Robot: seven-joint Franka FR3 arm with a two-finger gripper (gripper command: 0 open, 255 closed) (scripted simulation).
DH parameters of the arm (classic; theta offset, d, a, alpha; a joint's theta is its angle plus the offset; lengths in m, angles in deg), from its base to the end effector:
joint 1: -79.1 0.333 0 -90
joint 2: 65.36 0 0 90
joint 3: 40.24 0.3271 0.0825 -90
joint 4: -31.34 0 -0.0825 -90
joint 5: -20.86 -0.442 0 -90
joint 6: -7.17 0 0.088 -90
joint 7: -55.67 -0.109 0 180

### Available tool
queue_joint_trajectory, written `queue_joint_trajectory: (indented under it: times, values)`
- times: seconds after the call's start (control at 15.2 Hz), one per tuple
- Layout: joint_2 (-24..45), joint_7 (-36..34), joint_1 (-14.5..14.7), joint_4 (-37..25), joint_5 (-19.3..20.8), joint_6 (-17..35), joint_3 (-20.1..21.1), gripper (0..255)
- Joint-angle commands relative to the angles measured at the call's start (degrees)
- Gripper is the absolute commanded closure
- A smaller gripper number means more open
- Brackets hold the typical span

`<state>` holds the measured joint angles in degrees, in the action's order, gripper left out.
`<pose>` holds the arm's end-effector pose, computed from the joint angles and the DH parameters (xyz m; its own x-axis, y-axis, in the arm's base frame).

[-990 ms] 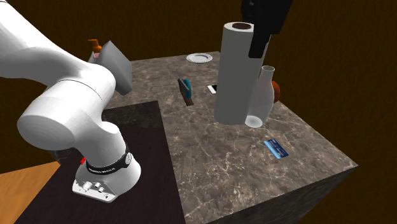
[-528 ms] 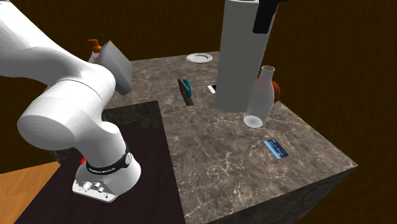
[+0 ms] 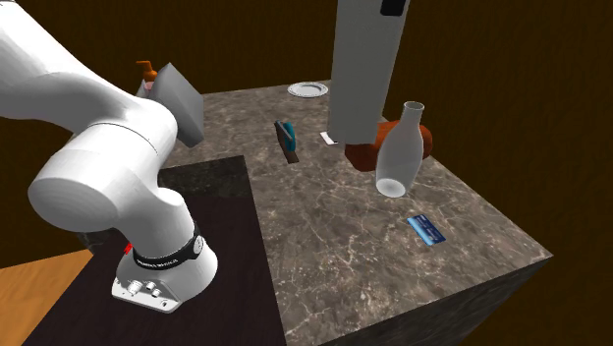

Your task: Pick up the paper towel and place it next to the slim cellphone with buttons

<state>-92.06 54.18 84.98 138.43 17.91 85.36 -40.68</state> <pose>0.4300 0.0465 0.7053 0.9960 0.0803 -0.0395 0.0782 -0.9955 -0.0532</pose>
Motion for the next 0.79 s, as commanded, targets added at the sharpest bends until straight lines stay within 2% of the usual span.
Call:
queue_joint_trajectory:
  times: [0.0,0.73]
  values:
    - [-0.78,-2.71,0.73,0.64,-1.01,0.0,1.95,255]
    - [1.16,-18.77,4.86,-1.68,-6.67,1.25,14.1,255]
